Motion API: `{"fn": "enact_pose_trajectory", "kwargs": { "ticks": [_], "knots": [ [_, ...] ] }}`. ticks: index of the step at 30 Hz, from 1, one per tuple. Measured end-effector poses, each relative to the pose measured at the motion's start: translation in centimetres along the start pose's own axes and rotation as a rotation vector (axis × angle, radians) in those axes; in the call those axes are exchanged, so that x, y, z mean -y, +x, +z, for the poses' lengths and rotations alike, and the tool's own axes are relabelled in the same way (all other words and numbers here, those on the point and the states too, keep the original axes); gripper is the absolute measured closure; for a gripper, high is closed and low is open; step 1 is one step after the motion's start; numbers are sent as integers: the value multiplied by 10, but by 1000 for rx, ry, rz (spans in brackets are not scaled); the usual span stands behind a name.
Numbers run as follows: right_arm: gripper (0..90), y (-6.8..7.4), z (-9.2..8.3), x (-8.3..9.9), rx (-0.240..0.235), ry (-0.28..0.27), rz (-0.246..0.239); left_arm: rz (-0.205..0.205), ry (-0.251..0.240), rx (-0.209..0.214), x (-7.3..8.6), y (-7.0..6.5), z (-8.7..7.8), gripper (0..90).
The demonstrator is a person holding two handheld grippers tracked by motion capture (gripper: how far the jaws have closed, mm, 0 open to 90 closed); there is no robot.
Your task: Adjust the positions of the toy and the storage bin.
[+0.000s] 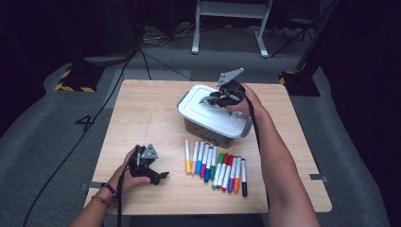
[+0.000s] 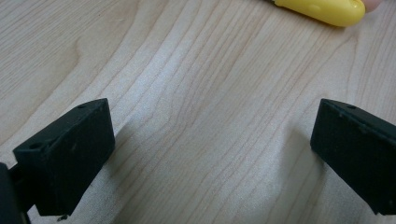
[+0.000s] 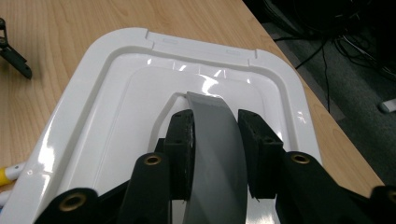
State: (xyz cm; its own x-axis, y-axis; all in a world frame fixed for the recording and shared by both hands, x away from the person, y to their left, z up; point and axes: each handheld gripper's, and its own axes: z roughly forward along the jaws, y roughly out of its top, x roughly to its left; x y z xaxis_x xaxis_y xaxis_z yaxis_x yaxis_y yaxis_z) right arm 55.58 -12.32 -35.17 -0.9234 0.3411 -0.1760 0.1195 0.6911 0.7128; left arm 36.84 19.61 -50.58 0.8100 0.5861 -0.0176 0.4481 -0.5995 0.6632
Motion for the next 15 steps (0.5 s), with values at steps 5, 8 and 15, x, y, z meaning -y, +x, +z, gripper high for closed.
{"fn": "enact_pose_trajectory", "kwargs": {
  "ticks": [5,8,15],
  "knots": [
    [669,3,5,-4,-19,-13,-28,-5,1,-9,0,-1,-1,4],
    [668,2,7,-4,-24,-29,-10,-7,2,-10,0,-1,-1,4],
    [597,7,-2,-2,45,-62,55,-7,1,-10,0,-1,-1,4]
  ]
}}
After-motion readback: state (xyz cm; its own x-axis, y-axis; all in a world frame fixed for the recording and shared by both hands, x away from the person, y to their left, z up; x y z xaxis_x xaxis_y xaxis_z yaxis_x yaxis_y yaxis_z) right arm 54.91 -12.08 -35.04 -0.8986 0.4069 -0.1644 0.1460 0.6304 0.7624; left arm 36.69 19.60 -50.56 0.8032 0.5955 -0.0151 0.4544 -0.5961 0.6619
